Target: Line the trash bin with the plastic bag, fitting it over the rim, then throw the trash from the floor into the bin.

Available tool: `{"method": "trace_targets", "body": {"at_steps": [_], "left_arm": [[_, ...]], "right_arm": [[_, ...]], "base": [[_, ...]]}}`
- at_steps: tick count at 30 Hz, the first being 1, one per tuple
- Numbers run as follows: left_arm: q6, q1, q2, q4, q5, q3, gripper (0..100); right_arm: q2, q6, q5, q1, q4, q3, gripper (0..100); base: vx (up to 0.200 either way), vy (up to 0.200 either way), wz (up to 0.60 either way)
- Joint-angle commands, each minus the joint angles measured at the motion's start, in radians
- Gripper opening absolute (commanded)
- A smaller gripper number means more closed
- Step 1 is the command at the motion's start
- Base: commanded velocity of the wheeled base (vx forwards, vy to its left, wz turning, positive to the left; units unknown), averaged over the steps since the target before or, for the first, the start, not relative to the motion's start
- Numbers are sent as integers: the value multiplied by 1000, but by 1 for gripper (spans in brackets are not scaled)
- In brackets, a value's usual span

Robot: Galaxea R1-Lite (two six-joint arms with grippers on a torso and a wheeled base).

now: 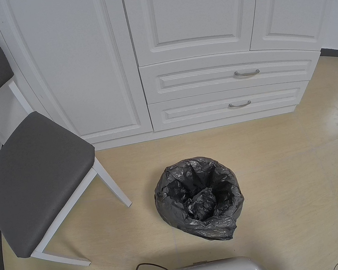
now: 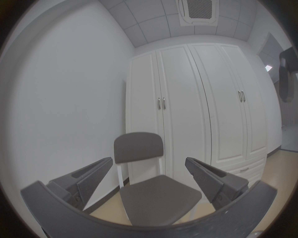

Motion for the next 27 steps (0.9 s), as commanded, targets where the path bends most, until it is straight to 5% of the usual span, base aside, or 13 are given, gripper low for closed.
{"method": "trace_targets", "body": {"at_steps": [1, 8, 14, 18, 27], "left_arm": [[-33, -10, -34, -22, -6, 157, 100], [-86, -10, -34, -21, -86, 419, 100], [-171, -10, -34, 122, -130, 416, 100], [-166, -10, -34, 126, -224, 421, 100], [-100, -11, -34, 169, -300, 421, 100]], "right_arm": [[-18, -6, 9, 0, -6, 64, 100], [-18, -26, 35, 0, -7, 158, 100], [-18, -34, 35, 0, -52, 273, 100], [-18, -123, 30, 0, -135, 388, 100], [-18, -140, 30, -2, -21, 388, 100]], "base": [[0, 0, 0], [0, 0, 0], [0, 0, 0], [0, 0, 0], [0, 0, 0]]}}
